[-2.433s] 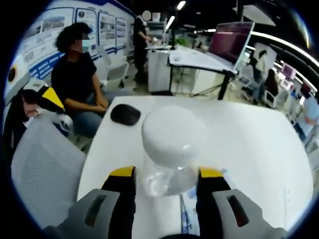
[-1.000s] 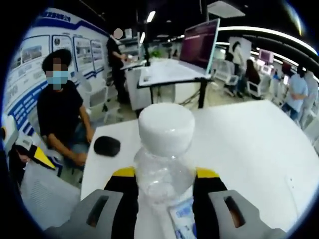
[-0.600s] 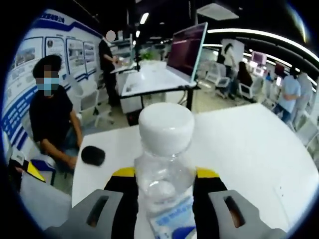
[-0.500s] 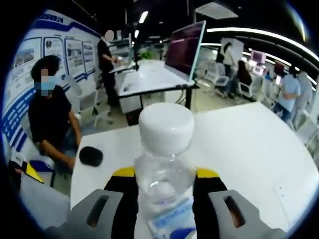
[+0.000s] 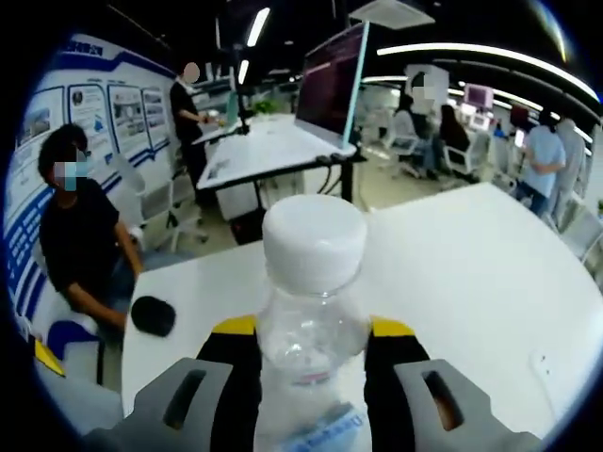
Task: Arrange the tabletop items into an orderly group along one side of the table until the central work area is clear of visible clutter.
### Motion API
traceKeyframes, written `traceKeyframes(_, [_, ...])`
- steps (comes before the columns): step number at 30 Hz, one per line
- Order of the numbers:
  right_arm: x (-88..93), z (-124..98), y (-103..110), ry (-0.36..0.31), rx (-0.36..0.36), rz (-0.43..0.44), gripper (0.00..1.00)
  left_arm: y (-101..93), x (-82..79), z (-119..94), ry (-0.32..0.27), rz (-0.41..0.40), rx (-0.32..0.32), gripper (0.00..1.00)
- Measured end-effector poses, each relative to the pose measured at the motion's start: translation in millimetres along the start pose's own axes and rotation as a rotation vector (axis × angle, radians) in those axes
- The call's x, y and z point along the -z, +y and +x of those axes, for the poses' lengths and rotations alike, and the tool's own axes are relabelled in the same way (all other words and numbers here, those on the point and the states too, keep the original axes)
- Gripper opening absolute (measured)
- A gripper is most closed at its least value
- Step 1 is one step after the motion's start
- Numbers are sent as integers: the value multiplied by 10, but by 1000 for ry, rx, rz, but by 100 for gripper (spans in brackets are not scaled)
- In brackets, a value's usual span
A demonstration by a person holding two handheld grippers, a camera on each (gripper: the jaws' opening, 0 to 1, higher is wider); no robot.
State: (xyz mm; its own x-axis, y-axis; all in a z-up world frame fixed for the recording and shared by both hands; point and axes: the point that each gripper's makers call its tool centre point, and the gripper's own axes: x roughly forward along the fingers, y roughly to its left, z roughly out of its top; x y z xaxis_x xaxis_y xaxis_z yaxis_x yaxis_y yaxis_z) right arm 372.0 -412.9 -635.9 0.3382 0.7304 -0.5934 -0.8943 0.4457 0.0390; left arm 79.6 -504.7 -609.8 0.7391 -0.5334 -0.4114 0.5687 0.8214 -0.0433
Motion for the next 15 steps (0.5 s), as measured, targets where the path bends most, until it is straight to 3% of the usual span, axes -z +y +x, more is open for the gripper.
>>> traceKeyframes(9, [-47, 160, -181, -9, 18, 16, 38, 32, -43, 0, -20, -48, -5, 99])
traceKeyframes(15, [-98, 275, -342, -6, 42, 3, 38, -11, -4, 9, 6, -14, 12, 99])
